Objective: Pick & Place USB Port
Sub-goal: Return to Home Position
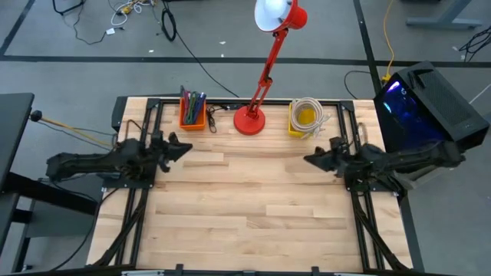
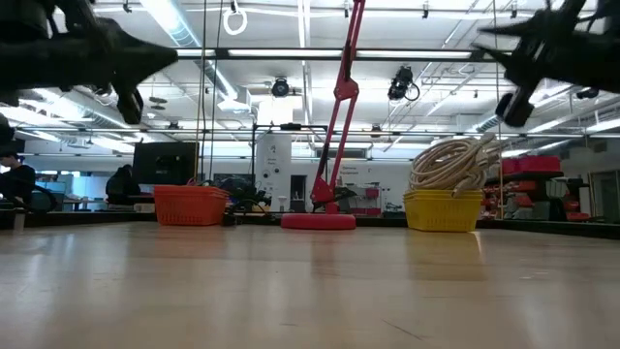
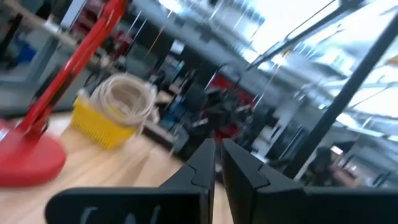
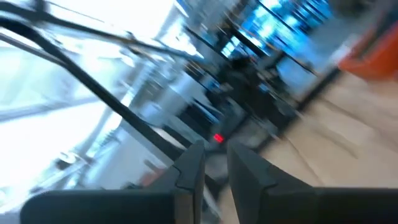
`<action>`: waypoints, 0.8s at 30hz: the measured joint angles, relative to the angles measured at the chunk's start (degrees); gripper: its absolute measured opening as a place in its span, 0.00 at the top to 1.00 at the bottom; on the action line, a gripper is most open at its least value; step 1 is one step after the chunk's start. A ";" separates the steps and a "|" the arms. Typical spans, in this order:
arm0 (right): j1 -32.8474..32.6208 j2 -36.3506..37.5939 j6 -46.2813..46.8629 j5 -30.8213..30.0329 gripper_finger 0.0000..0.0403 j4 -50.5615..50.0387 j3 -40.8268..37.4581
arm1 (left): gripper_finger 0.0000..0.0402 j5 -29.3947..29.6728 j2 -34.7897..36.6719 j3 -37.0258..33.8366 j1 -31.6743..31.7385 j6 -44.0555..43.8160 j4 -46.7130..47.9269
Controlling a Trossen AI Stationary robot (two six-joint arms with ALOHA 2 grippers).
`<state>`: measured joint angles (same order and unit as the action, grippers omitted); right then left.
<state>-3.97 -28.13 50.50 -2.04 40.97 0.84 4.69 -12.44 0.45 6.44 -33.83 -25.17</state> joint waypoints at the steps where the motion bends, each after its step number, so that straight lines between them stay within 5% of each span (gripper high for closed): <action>1: -0.02 2.35 0.00 0.00 0.82 -0.13 0.00 | 0.93 -0.02 1.66 0.00 0.00 0.01 0.15; 12: 0.00 27.77 0.00 -0.02 0.82 -0.39 0.00 | 0.93 -0.02 12.44 -0.02 0.15 -0.01 -0.67; 18: 1.08 28.14 0.00 -0.42 0.82 8.63 0.11 | 0.93 0.16 12.41 -0.02 0.26 0.01 -0.70; 24: 8.92 28.12 0.00 0.01 0.82 7.58 0.04 | 0.93 -0.44 12.41 -0.02 3.39 -0.01 -0.24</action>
<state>4.96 -0.01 50.50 -2.03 48.55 0.89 4.24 -0.03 0.43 9.83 -33.85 -25.41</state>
